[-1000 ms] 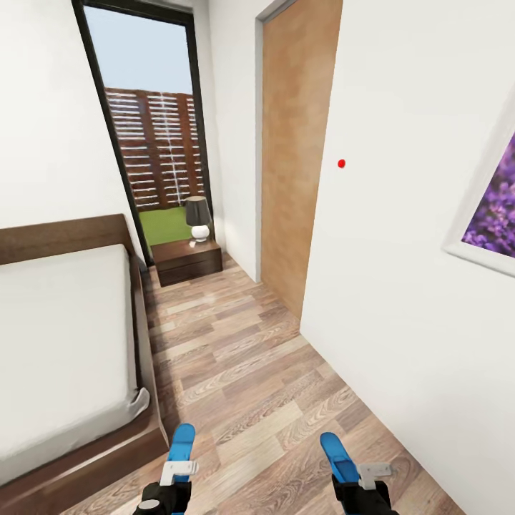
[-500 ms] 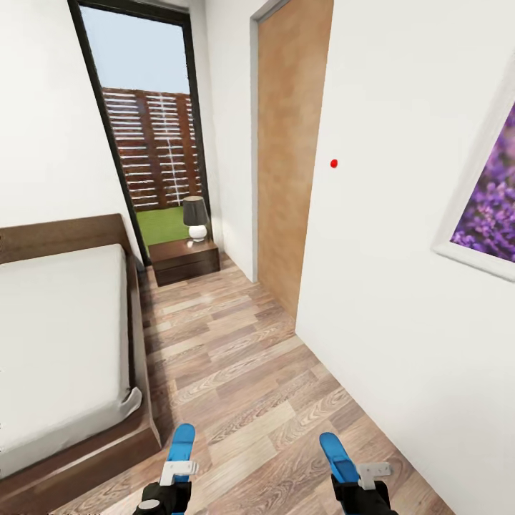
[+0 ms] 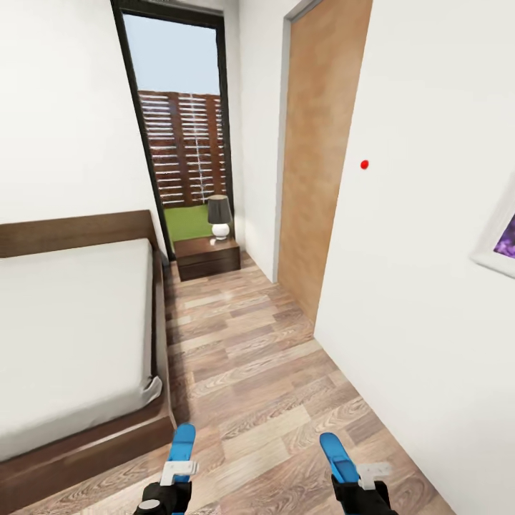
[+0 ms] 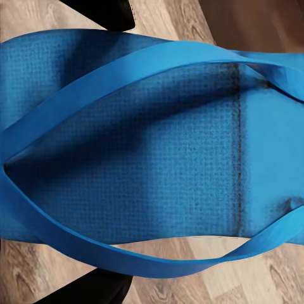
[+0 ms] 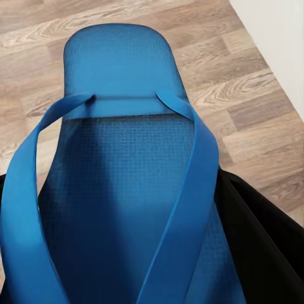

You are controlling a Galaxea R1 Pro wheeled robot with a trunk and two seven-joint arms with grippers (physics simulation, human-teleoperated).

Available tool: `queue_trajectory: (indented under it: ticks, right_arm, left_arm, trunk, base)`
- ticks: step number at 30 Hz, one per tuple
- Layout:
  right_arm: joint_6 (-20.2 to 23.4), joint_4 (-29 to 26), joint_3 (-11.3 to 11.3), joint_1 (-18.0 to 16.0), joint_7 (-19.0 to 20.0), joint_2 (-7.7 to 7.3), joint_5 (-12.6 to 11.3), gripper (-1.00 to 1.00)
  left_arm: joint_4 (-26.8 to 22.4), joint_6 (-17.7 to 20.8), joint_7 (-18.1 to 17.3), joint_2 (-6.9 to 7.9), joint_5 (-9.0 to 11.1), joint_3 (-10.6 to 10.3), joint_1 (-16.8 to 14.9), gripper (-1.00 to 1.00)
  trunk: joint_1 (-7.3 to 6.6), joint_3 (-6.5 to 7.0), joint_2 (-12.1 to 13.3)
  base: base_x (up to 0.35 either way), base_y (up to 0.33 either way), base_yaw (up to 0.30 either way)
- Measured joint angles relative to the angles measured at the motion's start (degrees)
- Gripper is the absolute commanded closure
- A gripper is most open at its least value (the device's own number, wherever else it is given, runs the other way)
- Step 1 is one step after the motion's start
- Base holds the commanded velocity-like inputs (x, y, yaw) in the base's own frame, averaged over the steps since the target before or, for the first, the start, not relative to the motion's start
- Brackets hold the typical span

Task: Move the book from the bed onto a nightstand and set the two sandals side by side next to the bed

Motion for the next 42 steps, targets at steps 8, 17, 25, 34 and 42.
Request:
queue_trajectory:
  ticks: [8, 17, 25, 34, 42]
  right_arm:
    - [-0.05, 0.03, 0.0, 0.05, 0.0, 0.0, 0.04, 1.0]
    - [-0.07, 0.04, 0.0, 0.09, 0.0, 0.0, 0.05, 1.0]
    - [-0.07, 0.04, 0.01, 0.09, 0.0, 0.0, 0.05, 1.0]
    - [-0.07, 0.04, 0.0, 0.09, 0.0, 0.0, 0.03, 1.0]
    - [-0.07, 0.03, -0.07, 0.1, 0.0, -0.02, -0.07, 1.0]
  left_arm:
    - [0.0, 0.0, 0.0, -0.03, -0.02, 0.0, 0.0, 1.0]
    - [0.01, 0.0, 0.0, -0.06, -0.02, 0.0, 0.0, 1.0]
    - [0.01, -0.01, 0.01, -0.06, -0.02, -0.01, -0.01, 1.0]
    - [0.01, -0.01, 0.0, -0.09, -0.02, 0.0, 0.01, 1.0]
    - [0.01, 0.0, 0.03, -0.1, -0.02, 0.0, 0.0, 1.0]
  trunk:
    - [0.0, 0.15, 0.0]
    - [0.0, 0.69, 0.0]
    - [0.0, 1.24, 0.0]
    - [0.0, 1.86, 0.0]
    - [0.0, 2.34, 0.0]
  base:
    - [0.0, -0.181, 0.27]
    - [0.0, -0.165, 0.223]
    - [0.0, -0.041, 0.213]
    - [0.0, -0.039, 0.21]
    - [0.0, -0.218, 0.158]
